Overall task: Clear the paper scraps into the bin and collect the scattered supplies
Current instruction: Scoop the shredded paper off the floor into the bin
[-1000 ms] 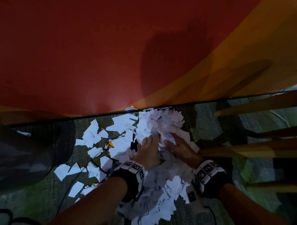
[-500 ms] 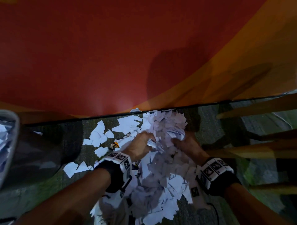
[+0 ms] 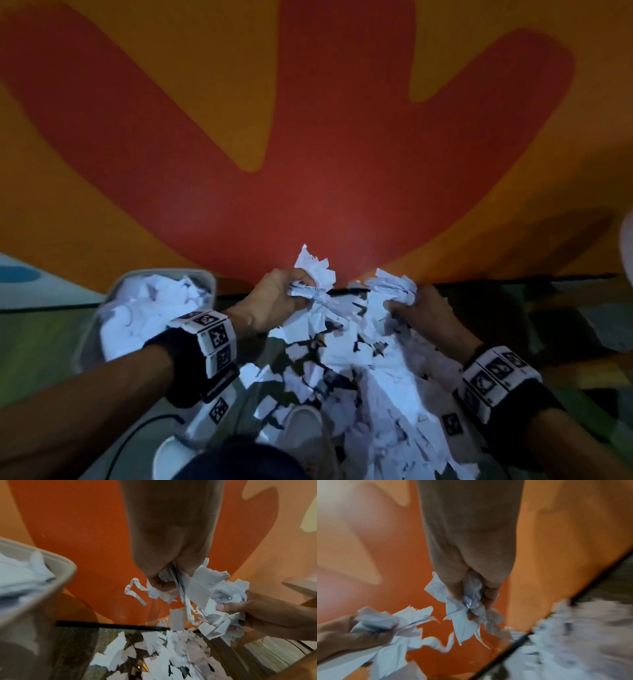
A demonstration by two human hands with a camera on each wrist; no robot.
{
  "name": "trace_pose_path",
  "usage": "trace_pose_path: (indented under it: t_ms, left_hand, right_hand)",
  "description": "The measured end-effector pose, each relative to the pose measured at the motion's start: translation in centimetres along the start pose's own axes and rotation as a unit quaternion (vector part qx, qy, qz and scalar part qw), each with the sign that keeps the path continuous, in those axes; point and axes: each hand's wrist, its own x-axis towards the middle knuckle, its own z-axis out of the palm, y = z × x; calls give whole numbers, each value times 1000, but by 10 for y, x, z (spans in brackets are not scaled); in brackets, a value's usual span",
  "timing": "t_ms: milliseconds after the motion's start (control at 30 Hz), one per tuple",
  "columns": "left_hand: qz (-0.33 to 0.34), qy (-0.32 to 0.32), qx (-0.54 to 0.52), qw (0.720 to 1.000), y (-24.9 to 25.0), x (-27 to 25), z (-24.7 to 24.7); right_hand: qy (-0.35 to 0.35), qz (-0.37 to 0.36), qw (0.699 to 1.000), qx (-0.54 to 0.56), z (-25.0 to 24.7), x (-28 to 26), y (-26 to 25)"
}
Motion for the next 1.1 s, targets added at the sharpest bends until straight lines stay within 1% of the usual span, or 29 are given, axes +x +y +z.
trace_pose_path:
  t_ms: [33, 133, 233, 333, 467, 600, 633, 700, 733, 800, 867, 933, 1000, 1067, 1100]
  left_hand:
    - [-6, 8, 4, 1000, 4, -8, -12]
    - [-24, 53, 23, 998, 13, -43, -54]
    - [-44, 111, 33, 992, 8, -79, -98]
    - [-84, 185, 53, 978, -14, -115, -136]
    - [-129, 265, 26, 955, -56, -153, -163]
    - [-183, 295, 11, 938, -100, -162, -164]
    - [-192, 291, 20, 937, -111, -160, -161]
    - [-199, 259, 64, 943, -129, -153, -154]
    - [-198, 239, 91, 946, -140, -150, -149]
    - [-204, 193, 144, 949, -158, -142, -142]
    - [-234, 136, 186, 945, -179, -134, -137]
    - [-249, 76, 213, 942, -197, -127, -133]
    - [-247, 46, 234, 939, -206, -122, -130]
    - [-250, 16, 225, 942, -204, -117, -130]
    - [-262, -3, 221, 939, -207, -113, -130]
  right_hand:
    - [-13, -7, 1000, 12, 9, 3, -11]
    - [-33, -46, 998, 3, 43, 10, -55]
    - [-77, -73, 994, 13, 82, 12, -109]
    - [-126, -104, 986, 18, 126, 10, -157]
    - [-156, -140, 977, 34, 191, 15, -187]
    - [-179, -167, 969, 20, 250, 20, -198]
    - [-181, -169, 969, 9, 263, 24, -198]
    - [-201, -170, 964, -45, 287, 34, -193]
    - [-211, -171, 958, -89, 299, 39, -188]
    - [-235, -182, 937, -182, 317, 47, -180]
    - [-271, -189, 909, -252, 332, 53, -174]
    - [-299, -196, 873, -331, 344, 59, -171]
    - [-323, -197, 832, -405, 358, 66, -166]
    - [-341, -196, 796, -460, 369, 71, -160]
    - [-351, -191, 782, -478, 374, 74, -156]
